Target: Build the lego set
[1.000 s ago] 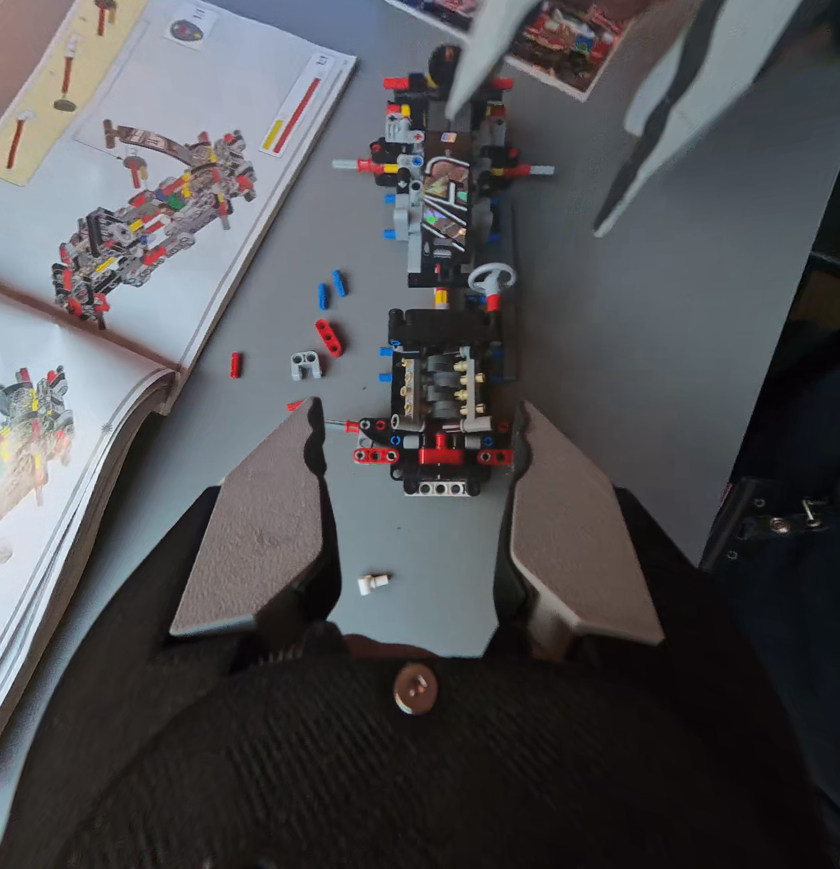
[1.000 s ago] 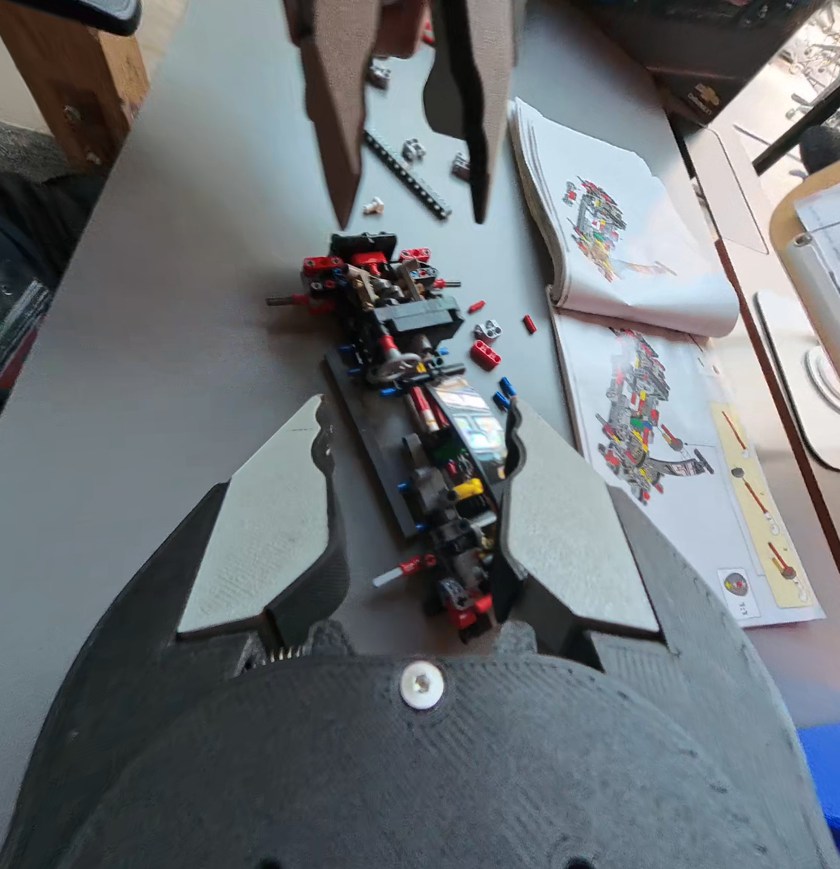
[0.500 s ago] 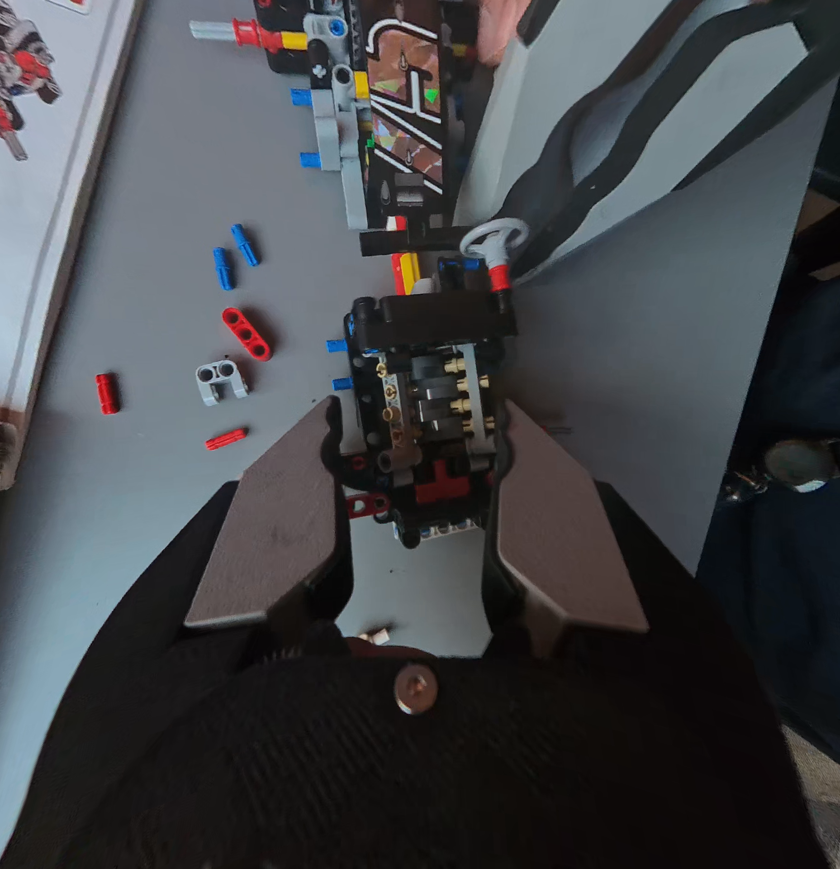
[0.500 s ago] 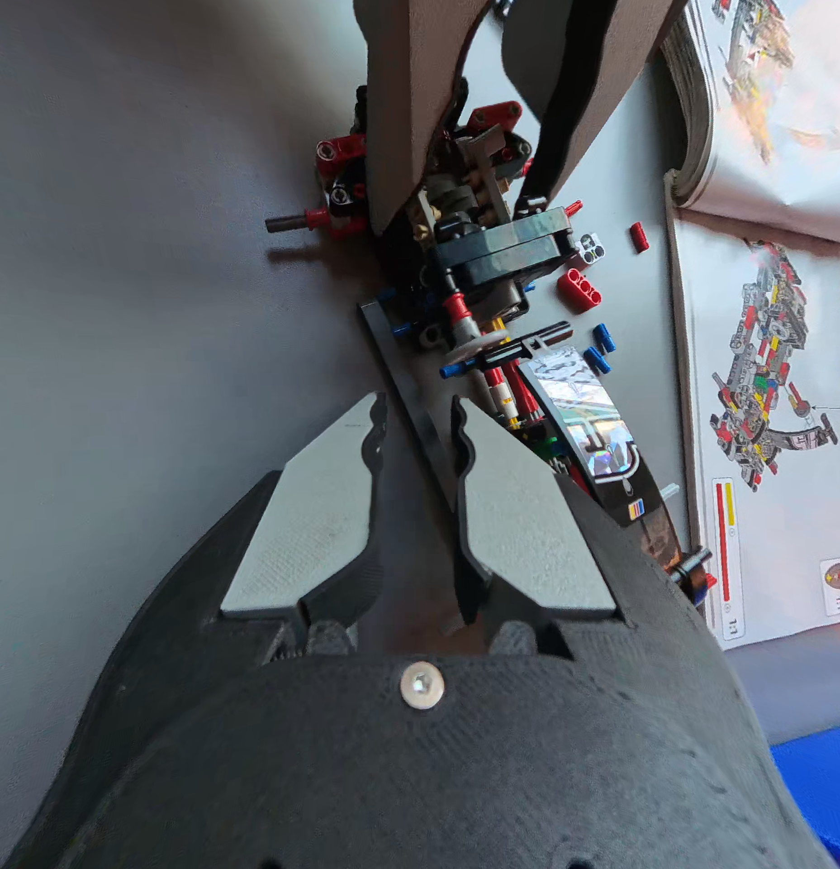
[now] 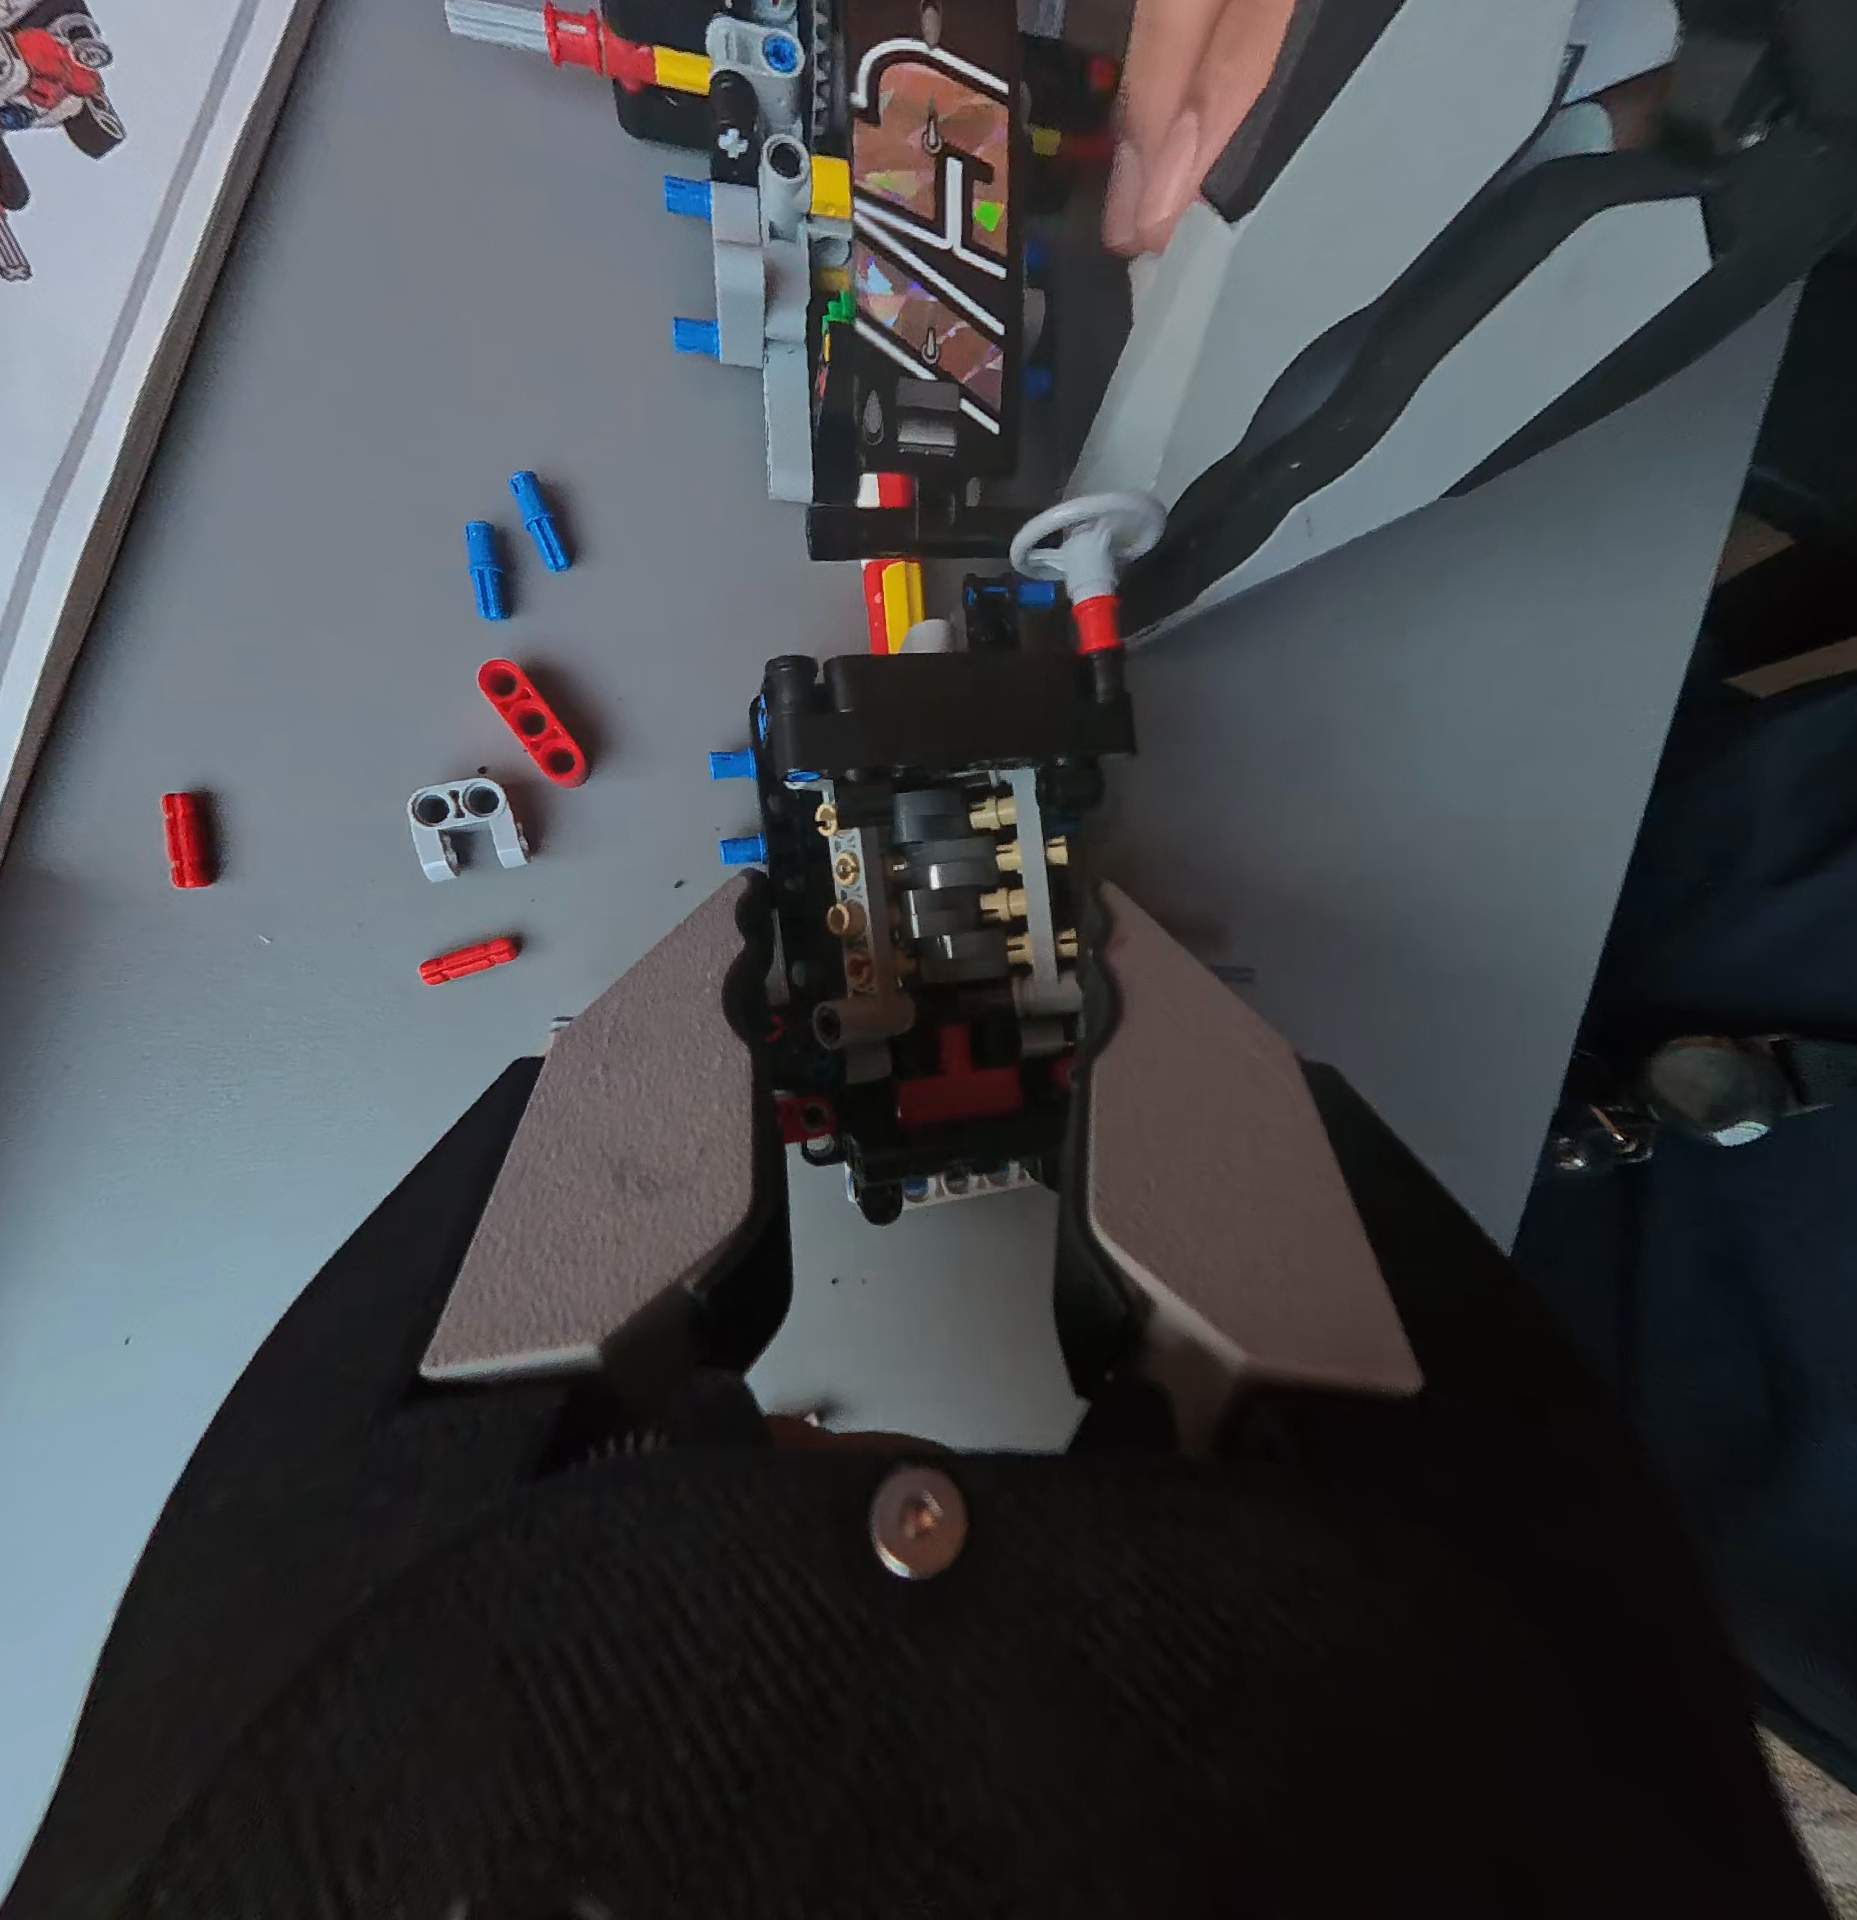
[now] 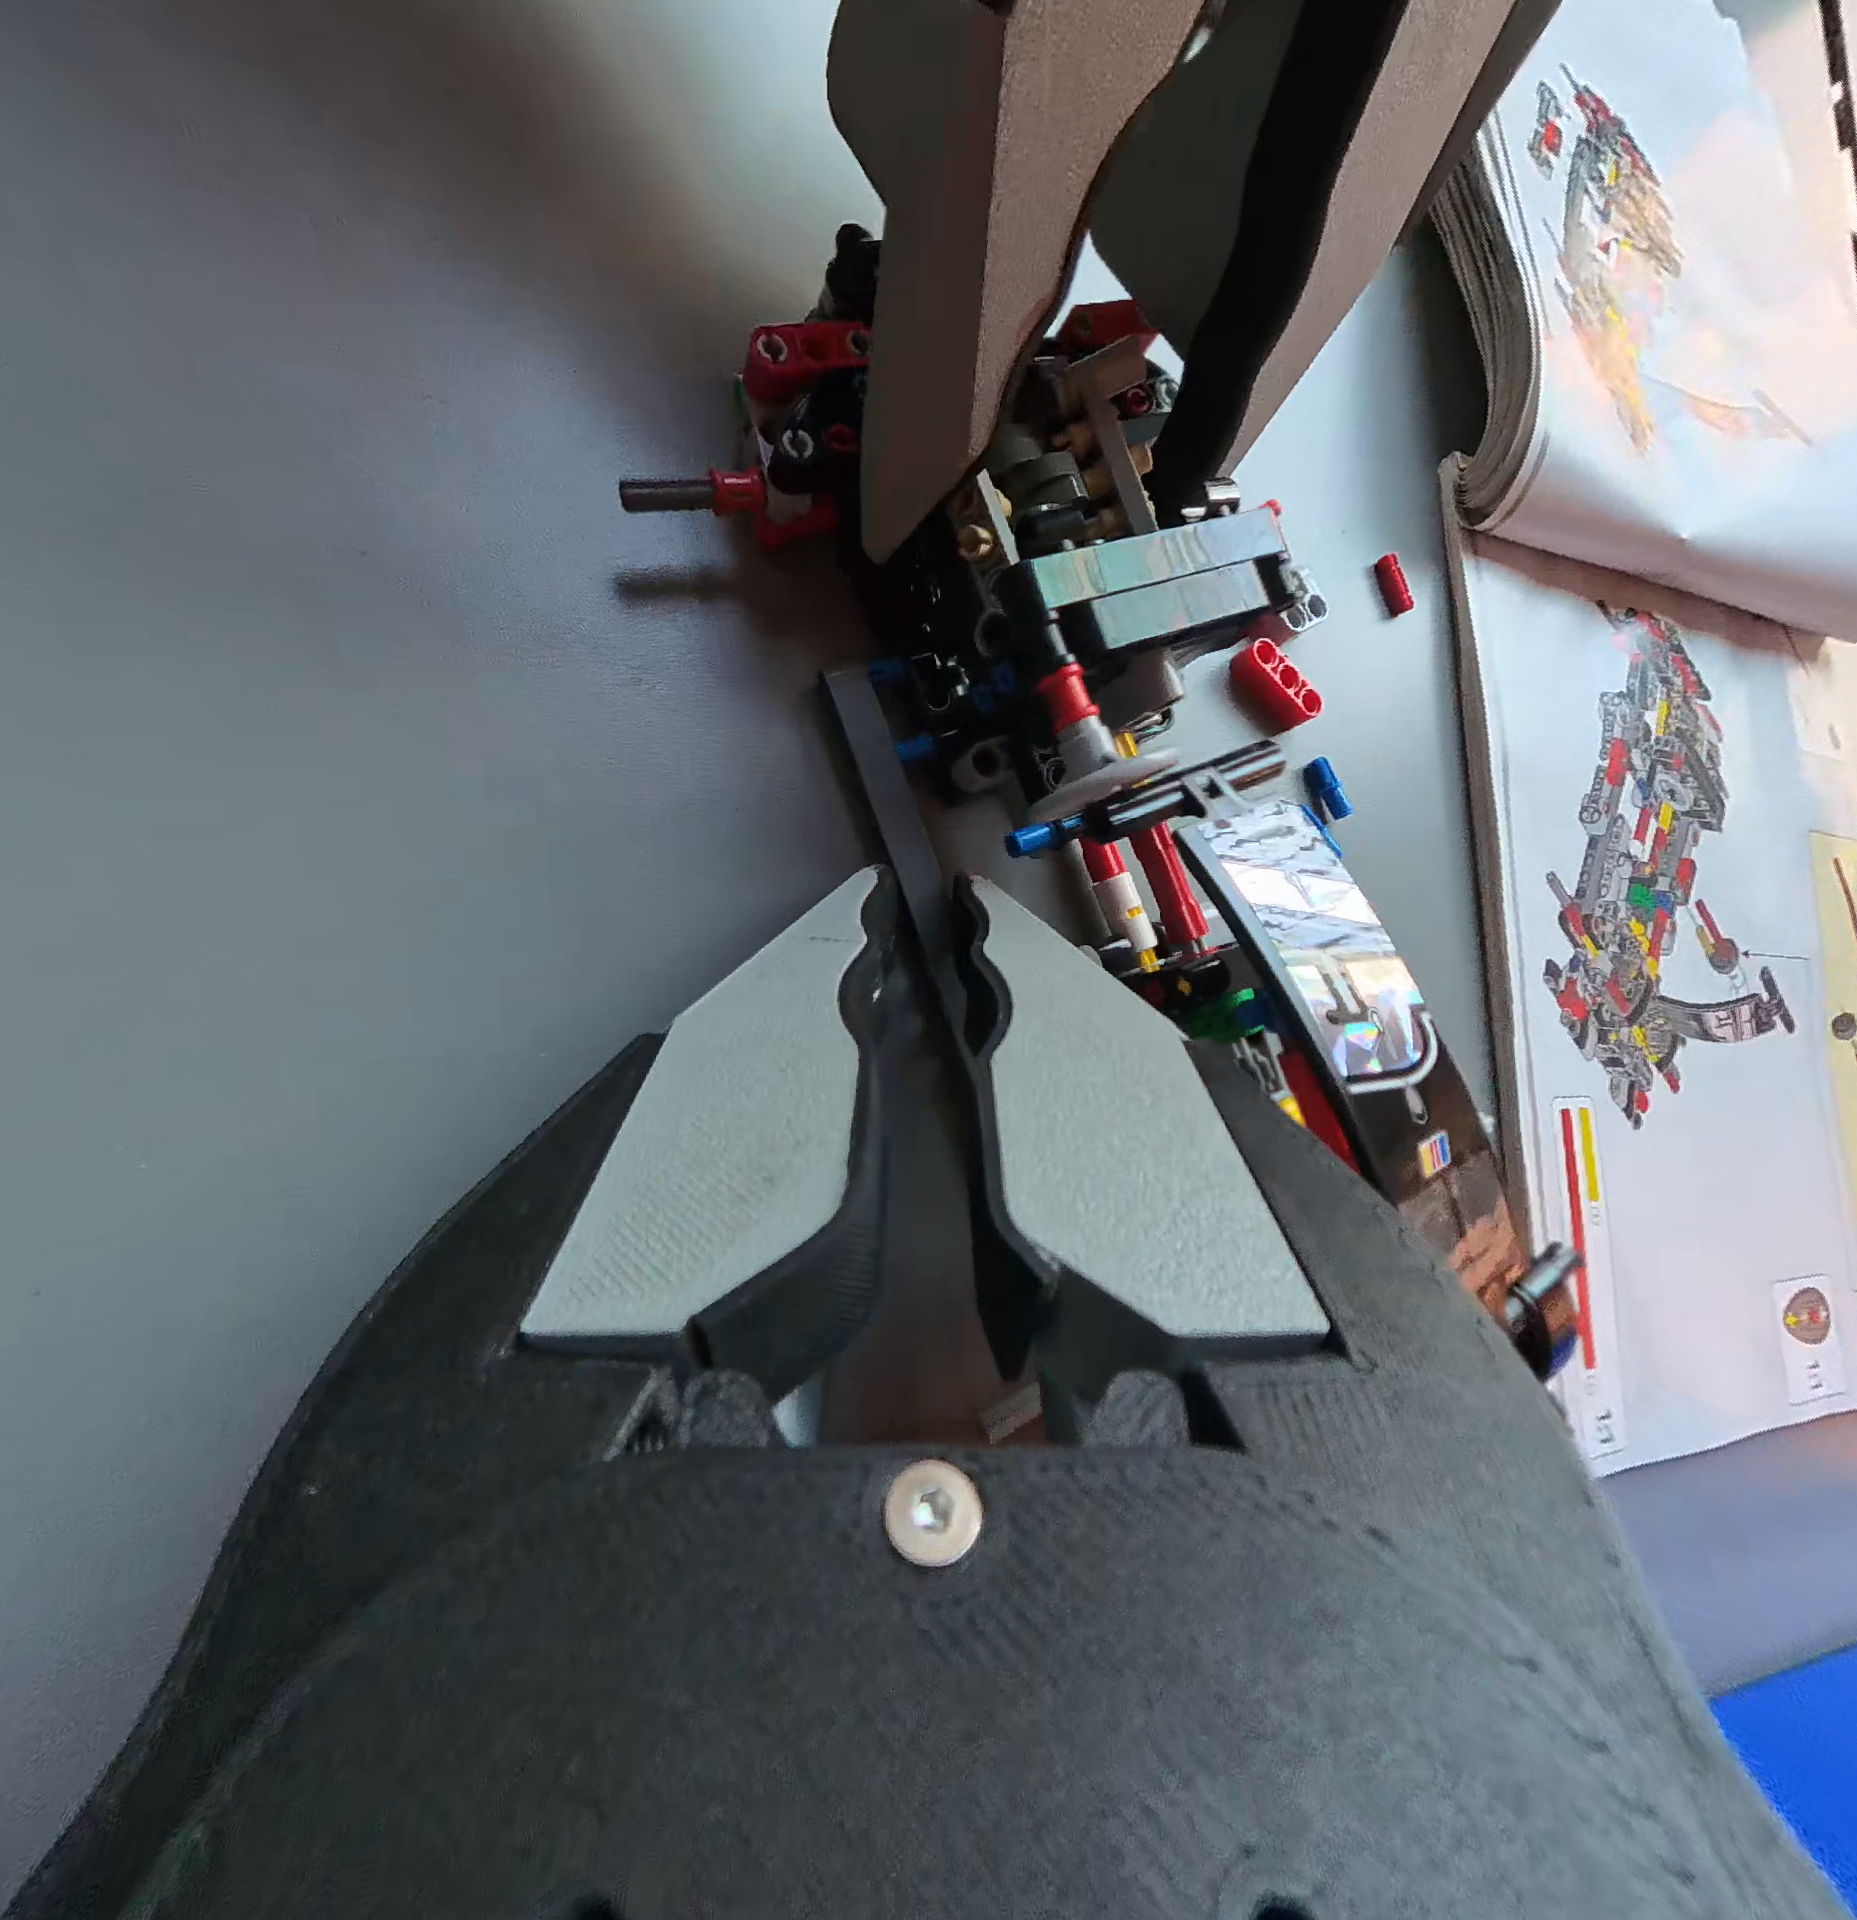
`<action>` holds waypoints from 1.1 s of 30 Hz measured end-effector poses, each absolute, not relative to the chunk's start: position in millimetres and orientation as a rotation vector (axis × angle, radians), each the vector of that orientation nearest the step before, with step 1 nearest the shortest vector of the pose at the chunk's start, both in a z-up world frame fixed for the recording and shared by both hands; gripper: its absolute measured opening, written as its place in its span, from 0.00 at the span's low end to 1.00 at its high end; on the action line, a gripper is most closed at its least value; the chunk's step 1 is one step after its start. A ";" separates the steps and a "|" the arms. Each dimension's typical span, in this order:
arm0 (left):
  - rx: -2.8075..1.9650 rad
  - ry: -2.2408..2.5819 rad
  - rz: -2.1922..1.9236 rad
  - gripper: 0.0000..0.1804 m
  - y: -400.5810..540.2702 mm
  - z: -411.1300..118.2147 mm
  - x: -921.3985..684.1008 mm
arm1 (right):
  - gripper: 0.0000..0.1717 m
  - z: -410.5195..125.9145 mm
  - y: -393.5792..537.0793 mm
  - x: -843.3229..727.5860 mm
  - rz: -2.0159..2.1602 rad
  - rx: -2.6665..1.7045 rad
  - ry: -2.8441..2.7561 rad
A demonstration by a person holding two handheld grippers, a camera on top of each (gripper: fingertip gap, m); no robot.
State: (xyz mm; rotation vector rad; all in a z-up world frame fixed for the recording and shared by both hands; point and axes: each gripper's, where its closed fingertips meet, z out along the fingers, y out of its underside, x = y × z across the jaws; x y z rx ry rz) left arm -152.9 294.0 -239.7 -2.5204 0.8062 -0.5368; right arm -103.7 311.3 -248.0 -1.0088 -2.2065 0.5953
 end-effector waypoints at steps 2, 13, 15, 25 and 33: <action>-2.526 0.816 -0.486 0.32 294.1 -239.8 -152.3 | 0.05 -248.0 311.1 -102.7 0.613 -1.018 -2.200; -2.554 0.973 -0.284 0.42 291.2 -250.7 -150.4 | 0.05 -247.7 310.4 -106.6 0.687 -1.020 -2.194; -2.548 1.004 -0.207 0.43 291.0 -251.9 -149.9 | 0.05 -248.5 310.3 -106.2 0.714 -1.034 -2.196; -2.543 0.846 -0.168 0.48 294.5 -253.3 -144.8 | 0.05 -248.4 310.1 -106.6 0.710 -1.096 -2.179; -2.499 0.740 -0.139 0.43 301.8 -251.1 -146.9 | 0.05 -248.1 308.6 -106.2 0.738 -1.144 -2.175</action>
